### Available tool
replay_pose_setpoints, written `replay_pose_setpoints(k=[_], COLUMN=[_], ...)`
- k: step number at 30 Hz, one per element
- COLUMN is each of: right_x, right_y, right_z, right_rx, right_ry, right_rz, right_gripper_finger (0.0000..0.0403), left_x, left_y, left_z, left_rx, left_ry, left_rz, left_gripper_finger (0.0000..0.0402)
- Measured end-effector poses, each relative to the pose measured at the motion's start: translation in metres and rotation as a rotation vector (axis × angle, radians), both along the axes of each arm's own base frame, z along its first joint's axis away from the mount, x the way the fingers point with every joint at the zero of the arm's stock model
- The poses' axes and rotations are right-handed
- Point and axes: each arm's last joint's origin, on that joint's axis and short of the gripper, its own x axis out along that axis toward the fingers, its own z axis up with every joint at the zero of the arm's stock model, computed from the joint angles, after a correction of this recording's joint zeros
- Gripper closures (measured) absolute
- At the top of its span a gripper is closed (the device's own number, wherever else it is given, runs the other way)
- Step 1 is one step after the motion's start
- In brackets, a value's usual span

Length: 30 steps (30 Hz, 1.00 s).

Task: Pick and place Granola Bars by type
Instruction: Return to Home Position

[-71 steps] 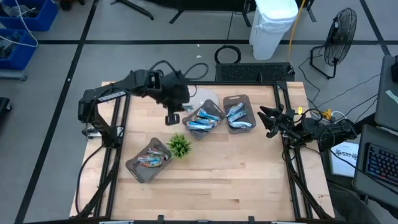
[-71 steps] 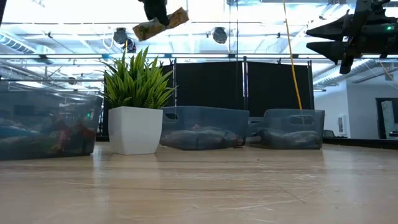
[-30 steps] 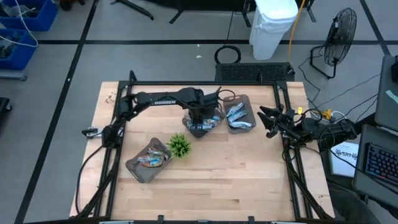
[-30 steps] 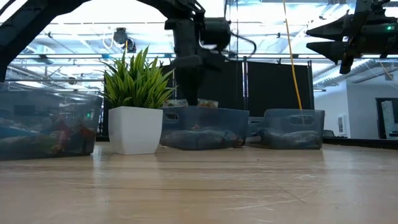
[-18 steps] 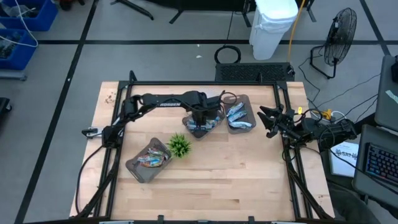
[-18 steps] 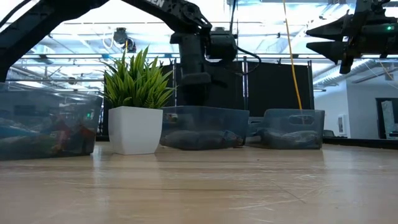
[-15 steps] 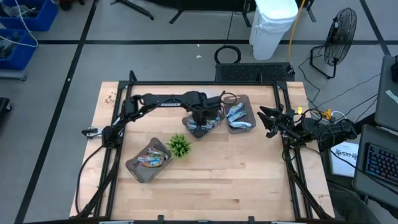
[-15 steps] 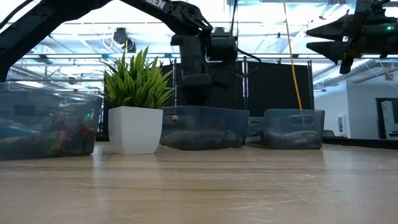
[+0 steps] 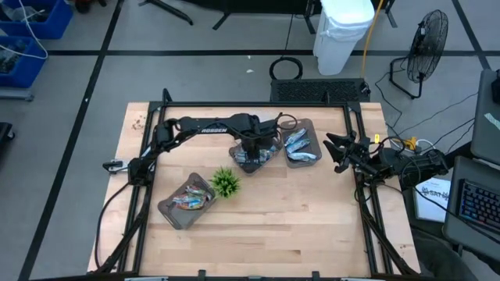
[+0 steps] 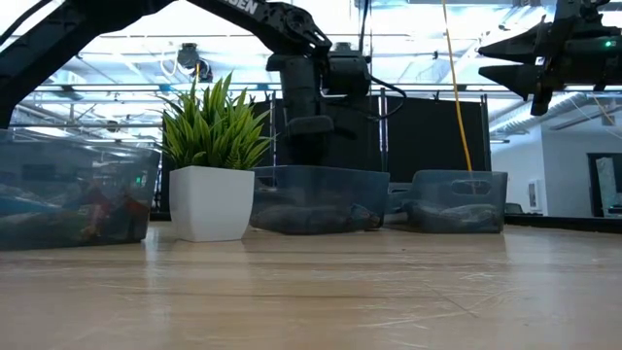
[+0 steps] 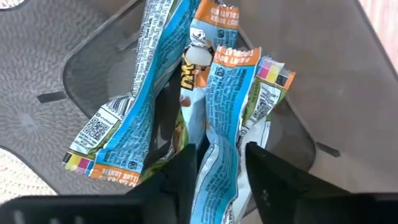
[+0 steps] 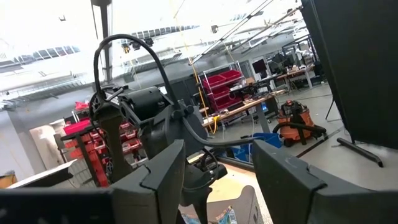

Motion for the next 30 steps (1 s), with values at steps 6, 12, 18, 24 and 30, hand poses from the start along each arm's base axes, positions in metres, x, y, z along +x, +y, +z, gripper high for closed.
replay_pose_setpoints(k=[6,12,18,24,30], right_x=[0.0,0.0,0.0,0.0,0.0], right_y=[0.0,0.0,0.0,0.0,0.0], right_z=[0.0,0.0,0.0,0.0,0.0], right_rx=[0.0,0.0,0.0,0.0,0.0], right_ry=[0.0,0.0,-0.001,0.0,-0.001], right_rz=[0.0,0.0,0.0,0.0,0.0], right_gripper_finger=[0.0222,0.0222,0.0222,0.0222,0.0222], left_x=[-0.001,-0.006,-0.017,-0.037,-0.059], left_y=[0.0,0.0,-0.003,-0.011,-0.026], left_z=[0.003,0.021,0.056,0.107,0.152], left_rx=[-0.005,-0.042,-0.033,-0.005,0.03], left_ry=[-0.003,-0.049,-0.113,-0.246,-0.37], left_rz=[0.002,0.015,0.038,0.029,0.027], left_gripper_finger=[0.0201,0.0119,0.0037,0.0008,0.003])
